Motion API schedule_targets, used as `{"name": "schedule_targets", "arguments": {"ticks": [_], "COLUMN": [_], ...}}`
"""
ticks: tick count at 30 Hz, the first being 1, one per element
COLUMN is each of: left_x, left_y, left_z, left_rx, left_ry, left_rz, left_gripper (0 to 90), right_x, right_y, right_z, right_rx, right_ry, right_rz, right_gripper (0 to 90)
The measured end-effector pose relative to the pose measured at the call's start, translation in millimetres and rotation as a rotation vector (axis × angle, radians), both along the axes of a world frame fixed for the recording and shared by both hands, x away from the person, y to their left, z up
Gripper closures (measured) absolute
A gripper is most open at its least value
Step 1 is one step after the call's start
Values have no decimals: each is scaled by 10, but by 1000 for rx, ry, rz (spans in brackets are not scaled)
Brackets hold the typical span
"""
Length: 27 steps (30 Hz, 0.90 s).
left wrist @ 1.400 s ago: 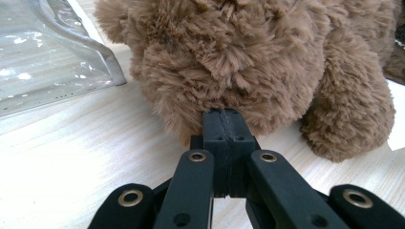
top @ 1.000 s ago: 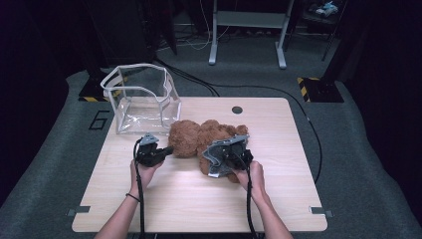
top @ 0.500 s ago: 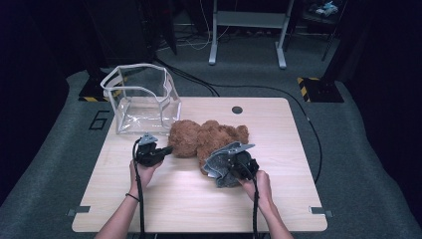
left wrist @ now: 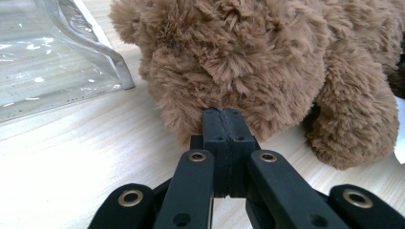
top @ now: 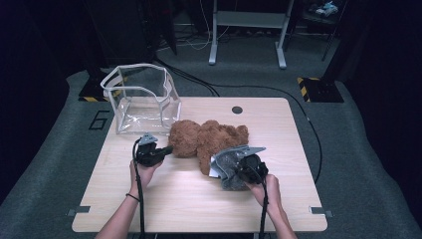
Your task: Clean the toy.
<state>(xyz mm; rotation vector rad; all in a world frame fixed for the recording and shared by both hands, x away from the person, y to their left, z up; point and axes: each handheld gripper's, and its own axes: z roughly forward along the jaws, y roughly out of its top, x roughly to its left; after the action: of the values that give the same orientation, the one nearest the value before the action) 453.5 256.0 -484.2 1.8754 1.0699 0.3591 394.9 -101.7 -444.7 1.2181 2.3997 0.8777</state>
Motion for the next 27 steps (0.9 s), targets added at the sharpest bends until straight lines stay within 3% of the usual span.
{"name": "schedule_targets", "arguments": {"ticks": [4, 8, 12, 16, 20, 27], "left_x": [-4, -8, -10, -14, -11, -19], "left_y": [-6, -12, -16, -19, -26, -43], "left_z": [4, 10, 13, 16, 18, 35], "left_rx": [1, 4, 3, 1, 4, 6], "left_ry": [0, -2, -5, -5, -6, -11], "left_rz": [2, -3, -4, -2, -10, -13], "left_gripper": [900, 900, 900, 900, 900, 900], "right_x": [63, 183, 294, 368, 426, 520], "right_y": [210, 509, 799, 1044, 1196, 1306], "right_z": [117, 131, 104, 92, 68, -72], "right_rx": [44, 94, 100, 69, 68, 33], "right_ry": [-57, -64, -78, -105, -107, -52], "right_rz": [32, 71, 107, 151, 157, 153], "right_gripper": [823, 823, 822, 822, 821, 818]}}
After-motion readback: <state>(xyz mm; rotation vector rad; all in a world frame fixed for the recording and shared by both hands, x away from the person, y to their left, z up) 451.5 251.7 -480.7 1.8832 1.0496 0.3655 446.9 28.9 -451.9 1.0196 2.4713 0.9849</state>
